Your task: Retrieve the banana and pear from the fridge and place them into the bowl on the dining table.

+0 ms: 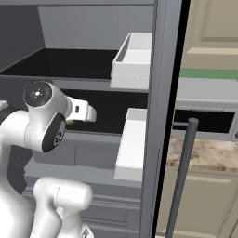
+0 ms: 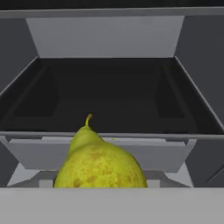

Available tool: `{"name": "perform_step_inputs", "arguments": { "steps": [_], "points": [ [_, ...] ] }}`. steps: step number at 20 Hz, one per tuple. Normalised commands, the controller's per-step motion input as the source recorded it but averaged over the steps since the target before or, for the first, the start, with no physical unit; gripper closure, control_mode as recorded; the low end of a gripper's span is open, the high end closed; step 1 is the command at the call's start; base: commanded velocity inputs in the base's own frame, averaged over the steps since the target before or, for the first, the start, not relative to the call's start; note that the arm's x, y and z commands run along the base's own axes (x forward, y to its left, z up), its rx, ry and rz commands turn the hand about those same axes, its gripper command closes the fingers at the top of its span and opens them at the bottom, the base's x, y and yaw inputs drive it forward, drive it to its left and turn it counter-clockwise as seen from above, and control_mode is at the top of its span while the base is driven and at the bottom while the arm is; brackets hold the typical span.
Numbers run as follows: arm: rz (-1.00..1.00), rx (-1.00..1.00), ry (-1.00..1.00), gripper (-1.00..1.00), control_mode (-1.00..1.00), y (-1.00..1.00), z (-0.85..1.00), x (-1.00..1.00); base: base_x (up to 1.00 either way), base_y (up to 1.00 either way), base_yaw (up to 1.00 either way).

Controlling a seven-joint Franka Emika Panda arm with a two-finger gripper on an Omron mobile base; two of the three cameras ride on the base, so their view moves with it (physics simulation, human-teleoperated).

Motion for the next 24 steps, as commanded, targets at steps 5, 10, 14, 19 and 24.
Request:
{"name": "perform_step_inputs", "arguments": {
  "steps": [5,10,14,19,24],
  "points": [
    [0.0,0.0,0.03,1.0,-1.0,0.0,-0.1,-0.65,0.0,0.0,0.0],
    [0.0,0.0,-0.12,1.0,-1.0,0.02,-0.49,-0.35,0.0,0.0,0.0],
    [0.0,0.0,-0.07,1.0,-1.0,0.02,-0.35,-0.02,0.0,0.0,0.0],
    [0.0,0.0,-0.04,1.0,1.0,0.0,-0.26,0.0,0.0,0.0,0.0],
    [0.0,0.0,0.0,1.0,1.0,0.0,0.0,0.0,-0.21,0.0,0.0]
  ]
}}
